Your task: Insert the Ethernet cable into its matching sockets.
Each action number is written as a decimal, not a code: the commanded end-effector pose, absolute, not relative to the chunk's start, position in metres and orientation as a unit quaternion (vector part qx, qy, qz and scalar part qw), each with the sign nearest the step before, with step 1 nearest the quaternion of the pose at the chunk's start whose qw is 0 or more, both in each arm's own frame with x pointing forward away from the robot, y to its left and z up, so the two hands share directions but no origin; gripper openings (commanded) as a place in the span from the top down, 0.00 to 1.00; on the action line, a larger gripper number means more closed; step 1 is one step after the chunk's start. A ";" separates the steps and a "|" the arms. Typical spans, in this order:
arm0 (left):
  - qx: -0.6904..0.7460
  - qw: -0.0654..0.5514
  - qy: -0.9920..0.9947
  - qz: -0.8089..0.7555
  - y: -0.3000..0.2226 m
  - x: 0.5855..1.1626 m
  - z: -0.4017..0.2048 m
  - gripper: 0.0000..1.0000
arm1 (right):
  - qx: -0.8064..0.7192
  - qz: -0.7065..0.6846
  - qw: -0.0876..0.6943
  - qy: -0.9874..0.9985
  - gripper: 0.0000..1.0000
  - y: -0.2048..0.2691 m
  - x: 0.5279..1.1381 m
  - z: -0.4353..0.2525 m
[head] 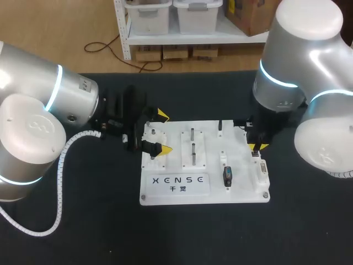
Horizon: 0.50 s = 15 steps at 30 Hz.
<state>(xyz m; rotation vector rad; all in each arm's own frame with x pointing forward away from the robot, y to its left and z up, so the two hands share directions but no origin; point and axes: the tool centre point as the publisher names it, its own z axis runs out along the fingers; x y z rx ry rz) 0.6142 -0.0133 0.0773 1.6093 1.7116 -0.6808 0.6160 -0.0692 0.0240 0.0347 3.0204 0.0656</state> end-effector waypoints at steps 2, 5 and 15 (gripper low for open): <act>0.619 0.339 0.659 -0.260 -0.015 0.614 0.077 0.00 | 0.009 0.021 0.056 0.998 1.00 -0.067 0.616 0.015; 0.619 0.339 0.659 -0.260 -0.015 0.614 0.077 0.00 | 0.010 0.020 0.055 0.998 1.00 -0.068 0.615 0.011; 0.619 0.339 0.659 -0.260 -0.015 0.614 0.077 0.00 | 0.005 0.014 0.058 0.998 1.00 -0.068 0.618 0.003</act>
